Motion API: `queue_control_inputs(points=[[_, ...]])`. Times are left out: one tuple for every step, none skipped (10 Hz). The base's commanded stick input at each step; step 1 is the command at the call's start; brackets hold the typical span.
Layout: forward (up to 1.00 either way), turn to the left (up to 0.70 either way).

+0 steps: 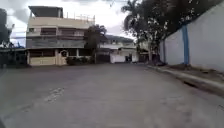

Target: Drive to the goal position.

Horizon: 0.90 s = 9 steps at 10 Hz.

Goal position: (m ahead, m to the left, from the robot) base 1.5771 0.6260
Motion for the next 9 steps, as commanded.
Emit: queue_control_inputs(points=[[1.00,0.02],[1.00,-0.05],[1.00,-0.12],[1.00,-0.17],[1.00,-0.17],[1.00,-0.17],[1.00,-0.17],[1.00,-0.17],[1.00,-0.17]])
